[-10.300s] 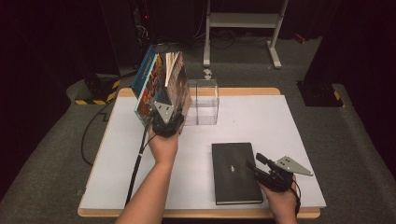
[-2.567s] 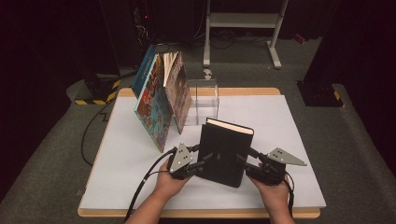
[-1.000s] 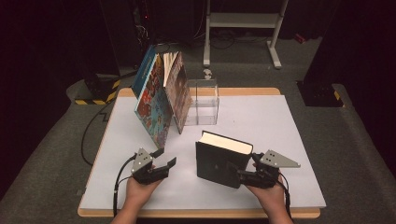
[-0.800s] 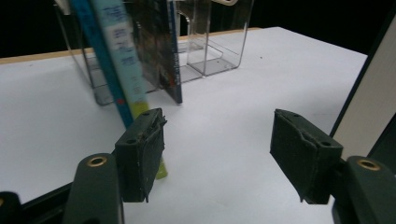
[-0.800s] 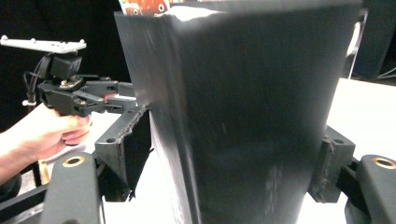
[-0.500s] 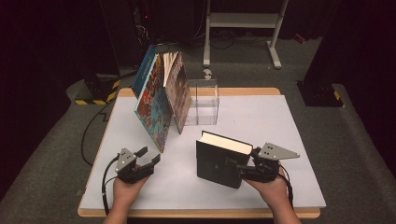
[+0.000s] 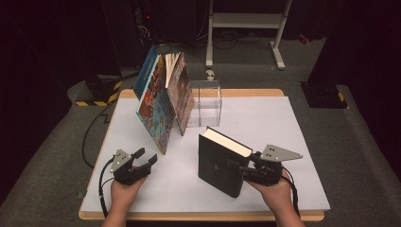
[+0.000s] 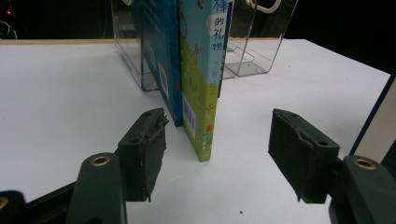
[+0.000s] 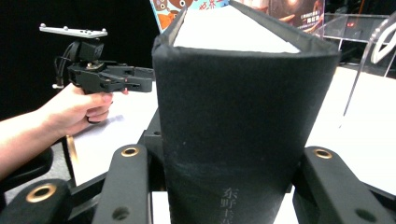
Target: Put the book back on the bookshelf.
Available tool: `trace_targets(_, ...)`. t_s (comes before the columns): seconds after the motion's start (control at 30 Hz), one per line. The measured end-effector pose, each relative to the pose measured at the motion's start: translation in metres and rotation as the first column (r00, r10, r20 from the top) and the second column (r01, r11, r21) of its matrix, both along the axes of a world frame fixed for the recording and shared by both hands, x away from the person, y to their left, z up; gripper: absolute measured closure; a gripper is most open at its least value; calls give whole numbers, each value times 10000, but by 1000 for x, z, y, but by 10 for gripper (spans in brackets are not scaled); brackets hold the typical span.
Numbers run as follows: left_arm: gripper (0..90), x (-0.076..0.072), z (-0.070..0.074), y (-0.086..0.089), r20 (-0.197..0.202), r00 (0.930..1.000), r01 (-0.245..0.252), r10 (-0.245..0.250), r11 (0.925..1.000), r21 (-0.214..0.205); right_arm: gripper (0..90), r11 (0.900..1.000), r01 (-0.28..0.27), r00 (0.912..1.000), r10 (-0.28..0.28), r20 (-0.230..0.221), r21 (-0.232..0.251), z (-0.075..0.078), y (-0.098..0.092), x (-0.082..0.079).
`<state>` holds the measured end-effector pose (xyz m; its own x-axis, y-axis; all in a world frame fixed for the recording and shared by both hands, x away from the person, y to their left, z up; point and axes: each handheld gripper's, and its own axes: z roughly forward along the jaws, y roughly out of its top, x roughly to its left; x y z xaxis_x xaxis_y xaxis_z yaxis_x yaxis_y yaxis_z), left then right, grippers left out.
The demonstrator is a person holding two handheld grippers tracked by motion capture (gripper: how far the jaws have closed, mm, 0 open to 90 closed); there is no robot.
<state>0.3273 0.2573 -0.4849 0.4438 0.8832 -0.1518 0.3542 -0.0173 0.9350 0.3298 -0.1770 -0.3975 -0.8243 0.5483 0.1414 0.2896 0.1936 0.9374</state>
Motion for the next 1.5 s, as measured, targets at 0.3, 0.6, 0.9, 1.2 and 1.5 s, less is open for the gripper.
trace_targets(0.3, 364, -2, -1, 1, 23, 10000, 70, -69, 10000, -46, 539, 9837, 1678, 9852, -1650, 455, -653, 14, 19, 11)
trace_targets(0.6, 359, 2, -3, -2, -408, 9991, -102, 129, 9977, 664, 538, 9461, 3219, 9449, -3185, 757, -364, 20, 33, 33)
trace_targets(0.9, 338, 3, -5, -10, -534, 9984, -113, 195, 9886, 1501, 538, 9207, 3895, 9177, -3857, 953, -241, 22, 50, 53)
trace_targets(1.2, 294, 2, -4, -1, -408, 9991, 144, -100, 9940, 1082, 539, 8979, 4402, 8937, -4376, 991, -56, 28, 62, 79)
trace_targets(1.5, 296, 1, -4, 0, -402, 9991, 148, -110, 9954, 951, 538, 8706, 4920, 8641, -4877, 1242, -52, 32, 82, 110)
